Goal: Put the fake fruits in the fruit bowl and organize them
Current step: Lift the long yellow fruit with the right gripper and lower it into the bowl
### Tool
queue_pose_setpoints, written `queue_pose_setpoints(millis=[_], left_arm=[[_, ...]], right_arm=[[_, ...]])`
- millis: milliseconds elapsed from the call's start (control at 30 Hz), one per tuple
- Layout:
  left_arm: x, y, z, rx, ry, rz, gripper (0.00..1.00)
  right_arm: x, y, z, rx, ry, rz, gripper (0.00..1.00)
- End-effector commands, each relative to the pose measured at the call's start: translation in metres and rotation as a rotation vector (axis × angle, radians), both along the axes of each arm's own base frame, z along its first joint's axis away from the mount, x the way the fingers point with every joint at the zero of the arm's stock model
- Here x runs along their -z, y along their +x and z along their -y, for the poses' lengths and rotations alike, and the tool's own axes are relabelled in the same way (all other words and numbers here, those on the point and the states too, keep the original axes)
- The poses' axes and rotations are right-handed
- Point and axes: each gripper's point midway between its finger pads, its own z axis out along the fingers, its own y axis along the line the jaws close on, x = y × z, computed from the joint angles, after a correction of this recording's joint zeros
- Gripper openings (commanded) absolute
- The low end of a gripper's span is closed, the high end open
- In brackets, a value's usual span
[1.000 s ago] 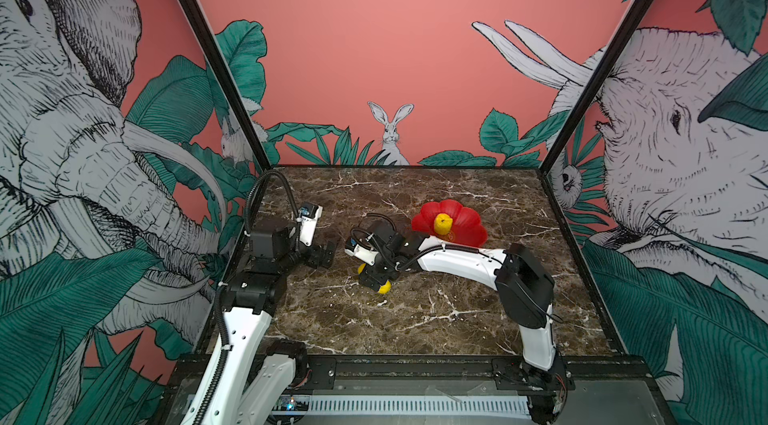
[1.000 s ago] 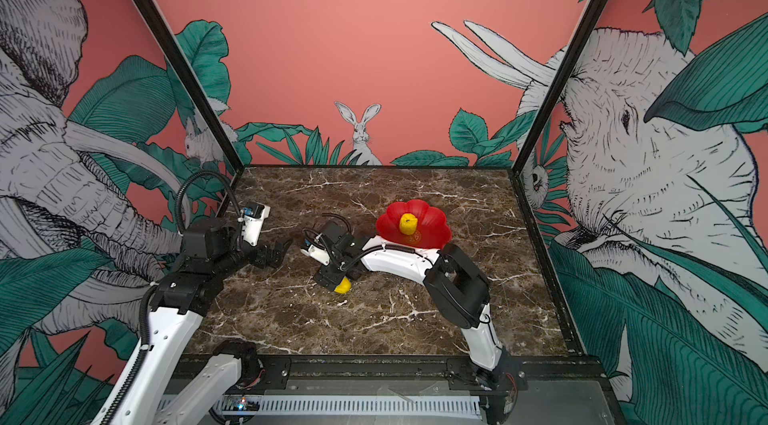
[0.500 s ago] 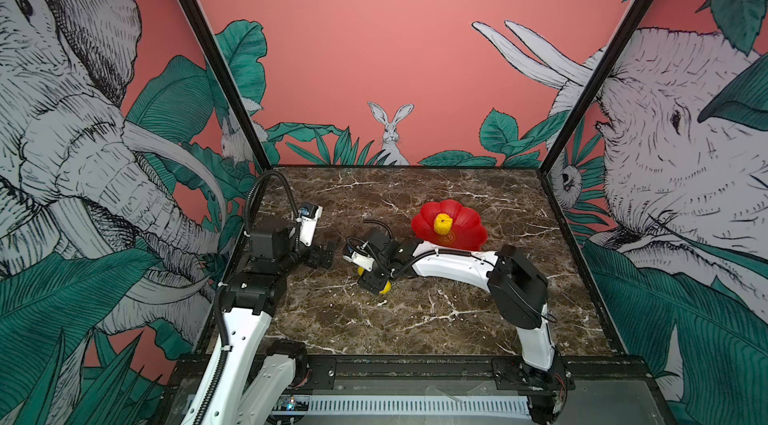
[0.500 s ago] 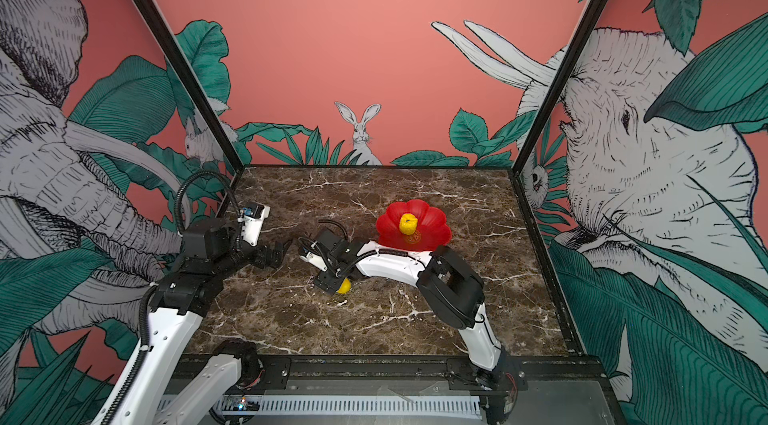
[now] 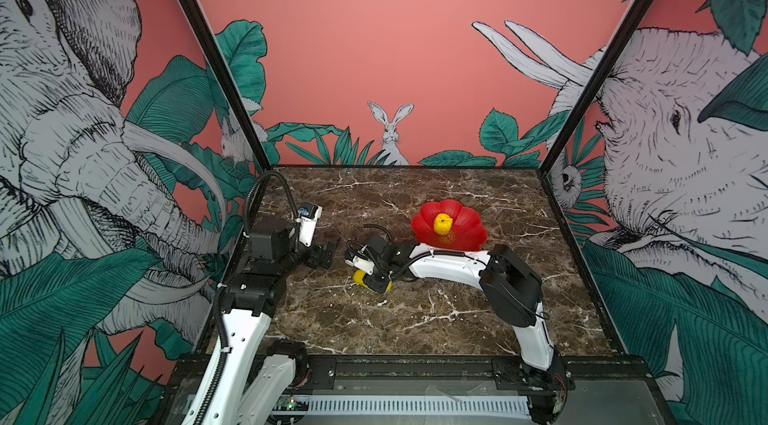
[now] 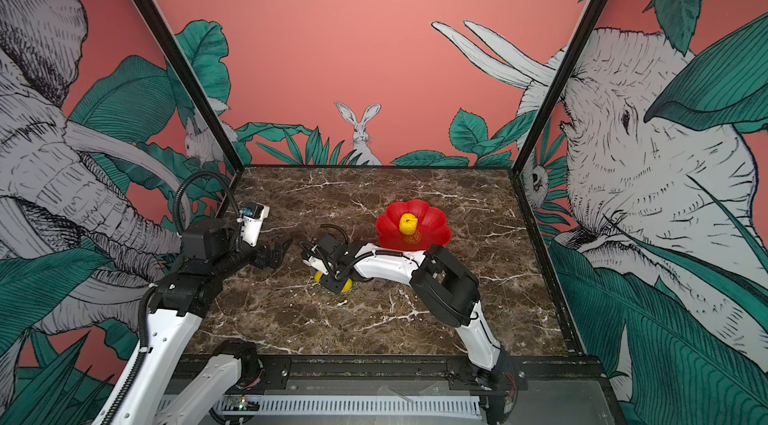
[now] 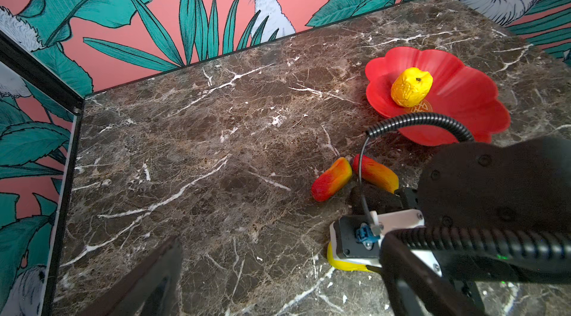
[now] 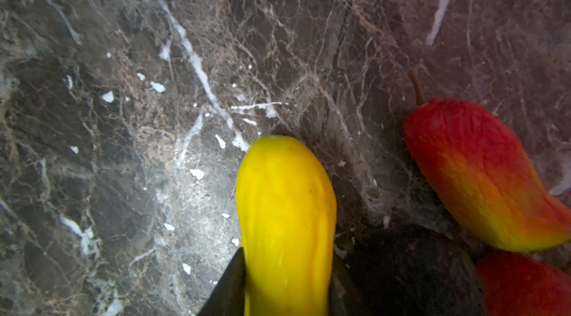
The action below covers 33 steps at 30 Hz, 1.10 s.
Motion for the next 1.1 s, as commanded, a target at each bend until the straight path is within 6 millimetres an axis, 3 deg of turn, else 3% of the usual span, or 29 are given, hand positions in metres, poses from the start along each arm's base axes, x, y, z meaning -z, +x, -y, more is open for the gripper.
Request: queue_pose_setpoints(millis=[0,100,233,367,433,533,667,733,833,1067], left_arm=[[0.0,-0.004,0.002,0.019,0.002,0.002,1.0],[0.001,-0.003,0.002,0.017,0.003,-0.001,1.0],[0.002,-0.002,0.002,0.017,0.004,-0.005,1.0],[0.001,-0.002,0.002,0.02,0.002,-0.004,1.0],[0.001,-0.002,0.003,0.021,0.0,-0.003,1.0],[0.001,-0.002,0.003,0.022,0.0,-0.001,1.0],[-0.001,-0.003,0.002,0.022,0.001,0.004,1.0],[0.0,-0.003,0.002,0.018,0.002,0.003,1.0],[0.0,-0.003,0.001,0.015,0.003,0.004,1.0],[0.001,-0.003,0.002,0.017,0.005,0.0,1.0]], right_arm=[[-0.011,-0.001,-0.004,-0.018,0.016,-0.003,0.29],[-0.042,-0.003,-0.007,-0.035,0.054,0.002,0.2],[-0.093,-0.004,-0.004,-0.039,0.159,0.055,0.18],[-0.128,0.015,0.018,0.026,0.239,0.091,0.16],[-0.135,0.036,0.042,0.1,0.225,0.127,0.16],[-0.146,0.074,0.095,0.256,0.197,0.19,0.16],[-0.161,0.118,0.176,0.509,0.175,0.26,0.15],[-0.164,0.137,0.213,0.627,0.15,0.301,0.16],[-0.14,0.15,0.258,0.763,0.055,0.319,0.16],[-0.093,0.167,0.299,0.916,0.018,0.257,0.16]])
